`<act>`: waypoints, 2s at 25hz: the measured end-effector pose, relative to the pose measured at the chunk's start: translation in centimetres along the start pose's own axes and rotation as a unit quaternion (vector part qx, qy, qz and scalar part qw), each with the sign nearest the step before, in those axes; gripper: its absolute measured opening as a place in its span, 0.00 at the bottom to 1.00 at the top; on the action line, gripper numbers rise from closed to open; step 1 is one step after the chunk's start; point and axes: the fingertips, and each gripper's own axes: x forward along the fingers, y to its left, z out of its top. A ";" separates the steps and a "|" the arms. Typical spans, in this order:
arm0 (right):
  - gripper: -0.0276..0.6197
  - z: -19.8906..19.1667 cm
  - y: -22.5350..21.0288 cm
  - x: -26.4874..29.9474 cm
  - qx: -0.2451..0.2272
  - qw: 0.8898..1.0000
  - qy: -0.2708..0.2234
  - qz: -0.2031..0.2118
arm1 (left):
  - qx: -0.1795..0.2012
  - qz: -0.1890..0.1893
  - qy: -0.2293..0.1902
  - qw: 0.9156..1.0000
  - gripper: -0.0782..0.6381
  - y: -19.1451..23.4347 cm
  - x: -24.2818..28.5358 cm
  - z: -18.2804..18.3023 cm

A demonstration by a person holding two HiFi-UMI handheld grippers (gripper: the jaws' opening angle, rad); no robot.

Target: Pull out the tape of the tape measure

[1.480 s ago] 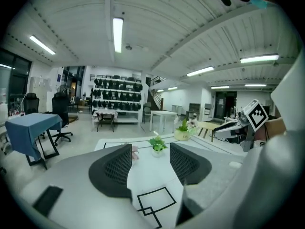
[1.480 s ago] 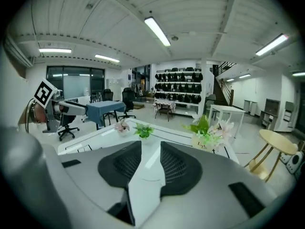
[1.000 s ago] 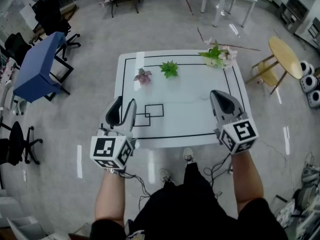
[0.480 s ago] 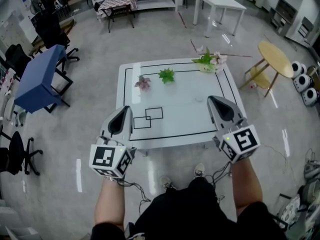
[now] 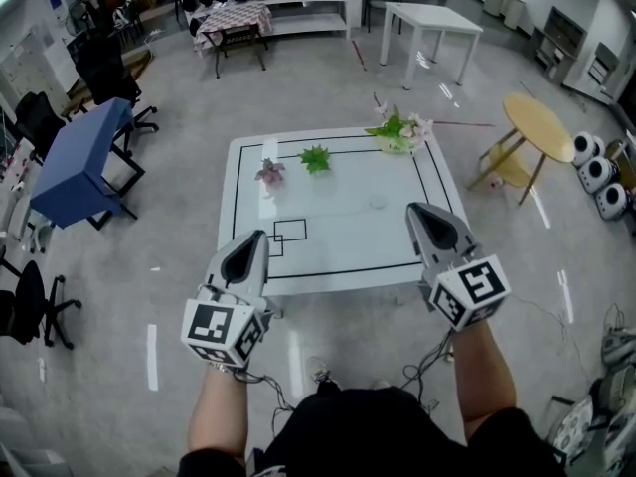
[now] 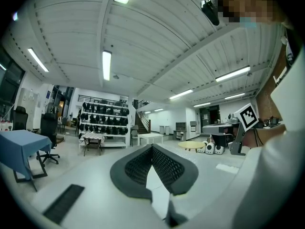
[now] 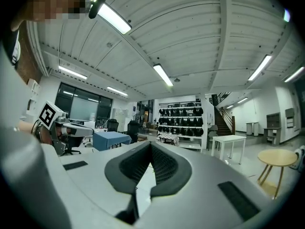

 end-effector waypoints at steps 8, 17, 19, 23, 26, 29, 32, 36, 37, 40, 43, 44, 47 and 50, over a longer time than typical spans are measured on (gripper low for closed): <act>0.04 -2.5 -2.7 -7.4 0.021 0.999 0.012 0.031 | -0.012 0.018 0.005 1.000 0.11 -9.3 -1.6 -0.5; 0.04 -5.0 -4.3 -14.4 0.028 0.997 0.038 0.062 | -0.017 0.040 0.024 0.999 0.11 -18.5 -4.4 -3.1; 0.04 -5.5 -4.4 -15.3 0.032 0.996 0.043 0.068 | -0.023 0.046 0.027 0.998 0.11 -19.6 -5.0 -3.5; 0.04 -6.6 -4.3 -16.3 0.040 0.995 0.045 0.078 | -0.026 0.054 0.033 0.998 0.11 -21.1 -6.0 -4.0; 0.04 -6.7 -3.8 -16.5 0.046 0.994 0.044 0.084 | -0.025 0.062 0.035 0.997 0.11 -21.5 -6.8 -4.2; 0.04 -6.5 -3.1 -16.5 0.049 0.994 0.043 0.087 | -0.026 0.069 0.037 0.997 0.11 -21.3 -7.6 -4.5; 0.04 -6.4 -2.7 -16.1 0.048 0.994 0.037 0.087 | -0.025 0.070 0.036 0.997 0.11 -20.8 -8.1 -4.4; 0.04 -6.2 -2.3 -15.8 0.053 0.995 0.038 0.080 | -0.023 0.067 0.035 0.997 0.11 -20.3 -8.4 -4.1; 0.04 -6.3 -2.2 -15.8 0.053 0.995 0.036 0.079 | -0.022 0.066 0.035 0.997 0.11 -20.2 -8.5 -4.1; 0.04 -6.4 -2.1 -15.6 0.052 0.995 0.036 0.079 | -0.023 0.066 0.033 0.997 0.11 -20.0 -8.4 -4.1; 0.04 -6.7 -2.2 -15.6 0.052 0.995 0.038 0.078 | -0.023 0.064 0.033 0.997 0.11 -20.2 -8.1 -4.2; 0.04 -6.8 -2.2 -15.6 0.052 0.995 0.039 0.078 | -0.023 0.063 0.032 0.997 0.11 -20.1 -8.1 -4.3; 0.04 -7.0 -2.2 -15.6 0.051 0.995 0.042 0.078 | -0.026 0.065 0.031 0.997 0.11 -20.1 -7.9 -4.5; 0.04 -7.0 -2.3 -15.8 0.050 0.995 0.045 0.079 | -0.029 0.065 0.030 0.997 0.11 -20.4 -7.8 -4.3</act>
